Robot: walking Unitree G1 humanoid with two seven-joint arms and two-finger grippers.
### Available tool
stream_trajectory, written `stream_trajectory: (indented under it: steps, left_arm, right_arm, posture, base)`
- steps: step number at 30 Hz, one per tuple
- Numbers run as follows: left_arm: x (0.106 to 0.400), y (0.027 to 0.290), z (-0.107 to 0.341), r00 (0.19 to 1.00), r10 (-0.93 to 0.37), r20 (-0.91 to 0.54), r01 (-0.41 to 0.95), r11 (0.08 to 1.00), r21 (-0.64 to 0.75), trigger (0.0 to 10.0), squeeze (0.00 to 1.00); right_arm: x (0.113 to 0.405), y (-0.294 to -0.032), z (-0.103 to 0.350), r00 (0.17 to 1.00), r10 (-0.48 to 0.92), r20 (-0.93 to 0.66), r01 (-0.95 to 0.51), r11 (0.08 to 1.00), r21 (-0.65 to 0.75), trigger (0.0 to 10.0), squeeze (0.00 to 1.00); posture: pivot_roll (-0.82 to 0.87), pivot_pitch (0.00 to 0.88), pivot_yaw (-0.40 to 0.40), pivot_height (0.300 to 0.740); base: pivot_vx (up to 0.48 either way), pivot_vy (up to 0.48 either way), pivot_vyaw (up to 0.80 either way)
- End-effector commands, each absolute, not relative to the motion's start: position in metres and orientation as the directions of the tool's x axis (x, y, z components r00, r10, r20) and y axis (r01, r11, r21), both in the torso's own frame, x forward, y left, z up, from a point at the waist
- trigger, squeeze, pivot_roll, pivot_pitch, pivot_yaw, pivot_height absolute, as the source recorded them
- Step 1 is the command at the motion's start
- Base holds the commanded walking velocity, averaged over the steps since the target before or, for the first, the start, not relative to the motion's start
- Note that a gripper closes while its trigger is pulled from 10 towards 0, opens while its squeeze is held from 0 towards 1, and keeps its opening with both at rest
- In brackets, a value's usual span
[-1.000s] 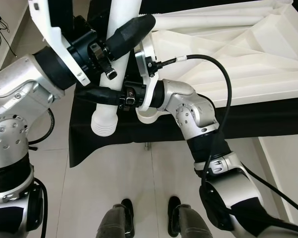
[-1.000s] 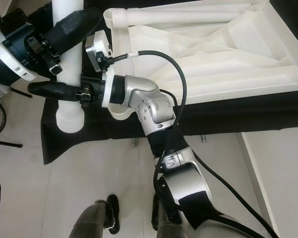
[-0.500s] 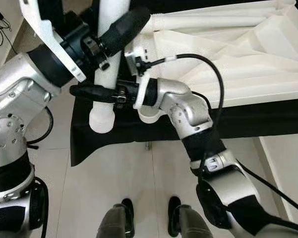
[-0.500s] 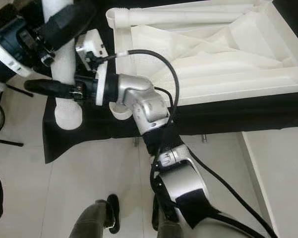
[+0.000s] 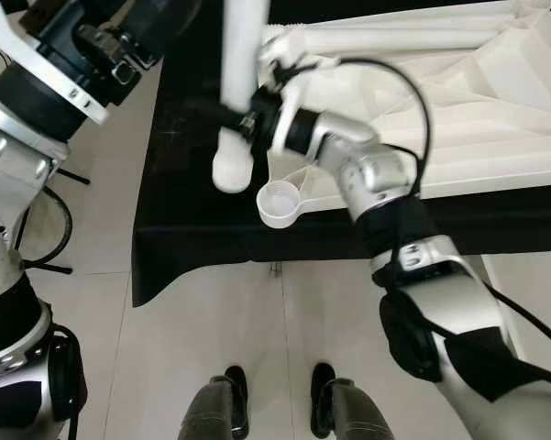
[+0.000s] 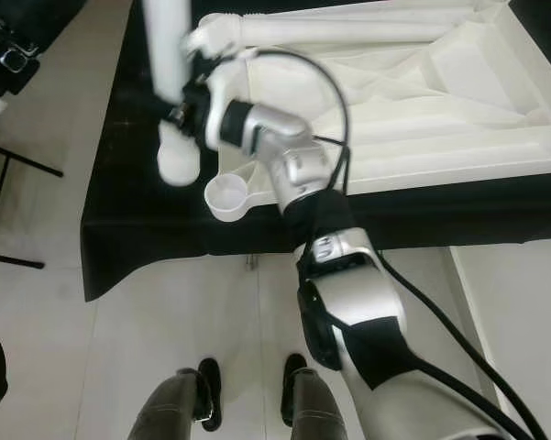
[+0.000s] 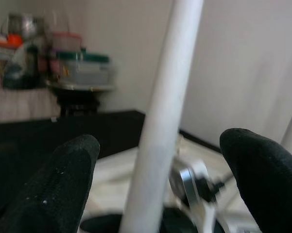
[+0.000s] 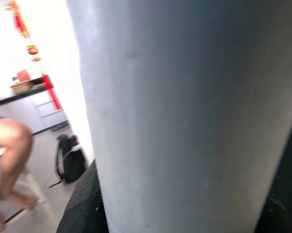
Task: Building children table
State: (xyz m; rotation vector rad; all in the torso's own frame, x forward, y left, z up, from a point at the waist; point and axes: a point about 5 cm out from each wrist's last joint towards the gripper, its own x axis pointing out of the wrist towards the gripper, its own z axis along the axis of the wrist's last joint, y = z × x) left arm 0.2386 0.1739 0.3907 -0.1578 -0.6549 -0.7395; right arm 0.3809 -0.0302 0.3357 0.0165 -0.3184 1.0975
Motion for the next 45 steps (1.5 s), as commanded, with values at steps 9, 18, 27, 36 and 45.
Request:
stream_trajectory:
  steps: [9, 18, 27, 36, 45]
  left_arm:
    - [0.221, 0.163, 0.340, 0.634, -0.638, 0.438, 0.679, 0.730, 0.081, 10.0, 0.00]
    - [0.200, 0.149, 0.251, 0.756, -0.648, 0.094, 0.648, 0.761, 0.040, 10.0, 0.00]
    - [0.183, 0.144, 0.205, 0.795, -0.601, -0.075, 0.602, 0.798, -0.018, 10.0, 0.00]
    - [0.164, 0.135, 0.177, 0.810, -0.572, -0.130, 0.574, 0.818, -0.018, 10.0, 0.00]
    - [0.165, 0.136, 0.176, 0.845, -0.527, -0.088, 0.533, 0.844, 0.054, 10.0, 0.00]
  right_arm:
    - [0.374, -0.039, 0.350, 0.278, 0.901, 0.332, -0.912, 0.356, -0.202, 0.2, 0.00]
    - [0.360, -0.033, 0.322, 0.111, 0.982, 0.152, -0.928, 0.157, -0.339, 10.0, 0.00]
    - [0.365, -0.026, 0.308, 0.152, 0.987, 0.048, -0.911, 0.159, -0.381, 10.0, 0.00]
    - [0.364, -0.043, 0.329, 0.087, 0.983, 0.163, -0.926, 0.140, -0.350, 10.0, 0.00]
    - [0.359, -0.056, 0.352, 0.001, 0.958, 0.286, -0.940, 0.098, -0.326, 10.0, 0.00]
  posture:
    - [0.08, 0.310, 0.055, 0.740]
    - [0.08, 0.329, 0.054, 0.740]
    - [0.09, 0.338, 0.058, 0.740]
    - [0.09, 0.345, 0.064, 0.740]
    - [0.10, 0.354, 0.069, 0.740]
  base:
    - [0.000, 0.000, 0.00]
    - [0.000, 0.000, 0.00]
    - [0.000, 0.000, 0.00]
    - [0.000, 0.000, 0.00]
    - [0.000, 0.000, 0.00]
